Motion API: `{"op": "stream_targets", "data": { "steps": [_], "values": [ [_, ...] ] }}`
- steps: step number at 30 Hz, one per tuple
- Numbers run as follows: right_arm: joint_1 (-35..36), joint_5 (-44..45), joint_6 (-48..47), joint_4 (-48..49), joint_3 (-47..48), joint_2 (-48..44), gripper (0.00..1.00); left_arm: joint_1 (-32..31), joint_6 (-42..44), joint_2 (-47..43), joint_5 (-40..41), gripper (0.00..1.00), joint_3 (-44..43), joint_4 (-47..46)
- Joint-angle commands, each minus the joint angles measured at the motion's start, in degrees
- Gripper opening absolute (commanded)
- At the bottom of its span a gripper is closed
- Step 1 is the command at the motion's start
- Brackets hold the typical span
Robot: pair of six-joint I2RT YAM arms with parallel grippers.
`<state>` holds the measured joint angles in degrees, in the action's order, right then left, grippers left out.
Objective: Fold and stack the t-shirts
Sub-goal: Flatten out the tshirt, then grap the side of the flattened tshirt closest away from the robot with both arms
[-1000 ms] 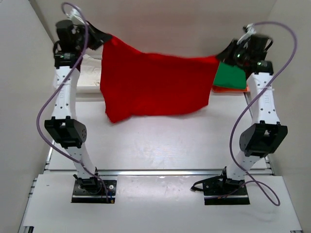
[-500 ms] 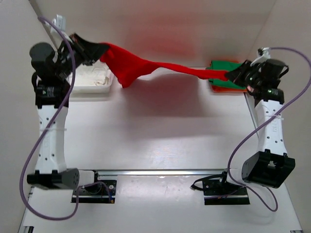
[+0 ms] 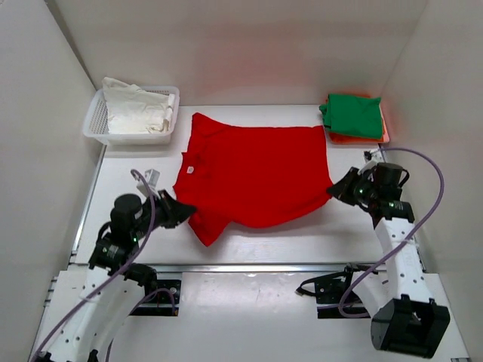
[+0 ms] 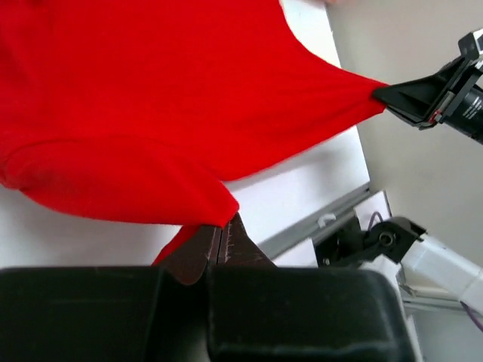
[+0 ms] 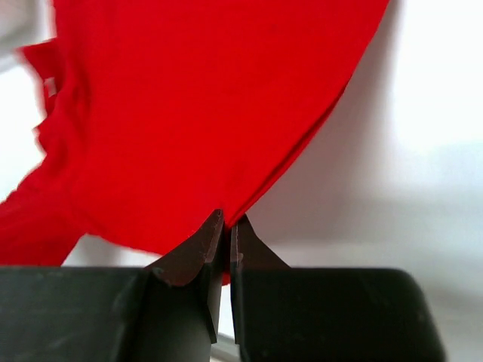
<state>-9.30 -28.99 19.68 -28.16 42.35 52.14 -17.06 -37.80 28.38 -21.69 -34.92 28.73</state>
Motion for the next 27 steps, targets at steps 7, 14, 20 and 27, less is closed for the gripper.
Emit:
{"op": "stream_targets", "data": {
  "steps": [7, 14, 20, 27],
  "values": [
    [-0.8, 9.48, -0.78, -11.47, -8.76, -8.1, 0.0, 6.78, -3.51, -17.13, -4.58, 0.0, 4.68, 6.77],
    [-3.35, 9.92, -0.52, -10.43, -10.27, -5.83, 0.0, 1.85, -5.01, -14.51, 1.66, 0.0, 9.6, 0.99],
    [-2.74, 10.45, 0.35, -6.3, -8.86, -0.2, 0.0, -0.16, -4.39, -7.04, 8.67, 0.0, 10.75, -9.47],
    [-6.26, 9.13, -1.4, -3.4, -6.84, 5.25, 0.0, 0.09, 3.69, 10.61, 10.89, 0.0, 1.0, -13.25]
  ]
}}
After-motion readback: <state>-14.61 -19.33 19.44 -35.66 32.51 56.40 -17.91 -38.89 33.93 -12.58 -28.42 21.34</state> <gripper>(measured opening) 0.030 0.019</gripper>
